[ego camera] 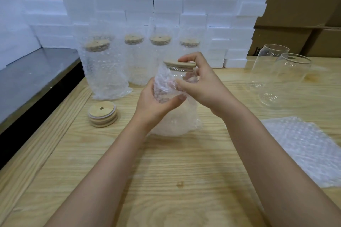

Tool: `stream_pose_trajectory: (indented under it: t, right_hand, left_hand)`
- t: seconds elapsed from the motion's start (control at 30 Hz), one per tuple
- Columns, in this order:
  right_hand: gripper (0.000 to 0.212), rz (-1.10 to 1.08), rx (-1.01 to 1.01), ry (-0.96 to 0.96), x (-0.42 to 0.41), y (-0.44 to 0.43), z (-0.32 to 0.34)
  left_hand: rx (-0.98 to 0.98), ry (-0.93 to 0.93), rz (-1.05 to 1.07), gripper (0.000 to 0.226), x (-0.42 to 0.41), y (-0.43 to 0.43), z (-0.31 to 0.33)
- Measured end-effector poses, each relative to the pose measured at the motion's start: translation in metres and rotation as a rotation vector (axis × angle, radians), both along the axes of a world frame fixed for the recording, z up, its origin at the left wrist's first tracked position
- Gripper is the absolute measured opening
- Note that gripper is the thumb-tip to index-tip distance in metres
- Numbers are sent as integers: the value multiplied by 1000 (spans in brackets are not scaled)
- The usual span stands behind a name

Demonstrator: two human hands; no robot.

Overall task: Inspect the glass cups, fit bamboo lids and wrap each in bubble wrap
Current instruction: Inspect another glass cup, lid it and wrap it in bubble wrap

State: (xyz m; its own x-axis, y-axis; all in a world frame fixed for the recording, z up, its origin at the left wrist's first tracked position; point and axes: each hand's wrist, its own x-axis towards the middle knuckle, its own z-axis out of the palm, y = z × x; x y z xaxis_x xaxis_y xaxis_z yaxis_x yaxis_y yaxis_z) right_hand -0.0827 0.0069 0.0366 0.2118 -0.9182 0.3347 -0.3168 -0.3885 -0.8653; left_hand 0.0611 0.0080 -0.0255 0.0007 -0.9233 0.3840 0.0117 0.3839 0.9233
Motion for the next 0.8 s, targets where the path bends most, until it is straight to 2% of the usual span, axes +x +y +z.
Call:
stream_pose_trajectory:
  t: [0.13,0.23,0.33,0.4,0.5,0.67,0.77,0.8]
  right_hand:
    - [23,102,72,18,-8,0,6]
    - [27,102,120,-110,-22,-4,11]
    - [34,144,24,-168,-36,-5,13]
    - [41,161,-68,-90,-39,-5,11]
    - [34,26,-200,-17,-34,-6,8]
    - [27,-220,-356,-299,-30,-6,15]
    - [21,-172,-328,-353,-28,-8,13]
    - [28,-118,-267,-370,-28,-9,11]
  left_hand:
    - [13,50,2,72,2,-1,-2]
    - [16,95,15,72,6,-3,-3]
    - [41,119,-8,68,9,-4,-2]
    - [52,110,-38,74,9,-3,-1]
    - [74,103,-80,84,9,-3,-1]
    - [96,41,-91,80,10,-2,-4]
    - [91,66,-80,79,8,-2,-4]
    - [89,92,-73,74,8,-2,-4]
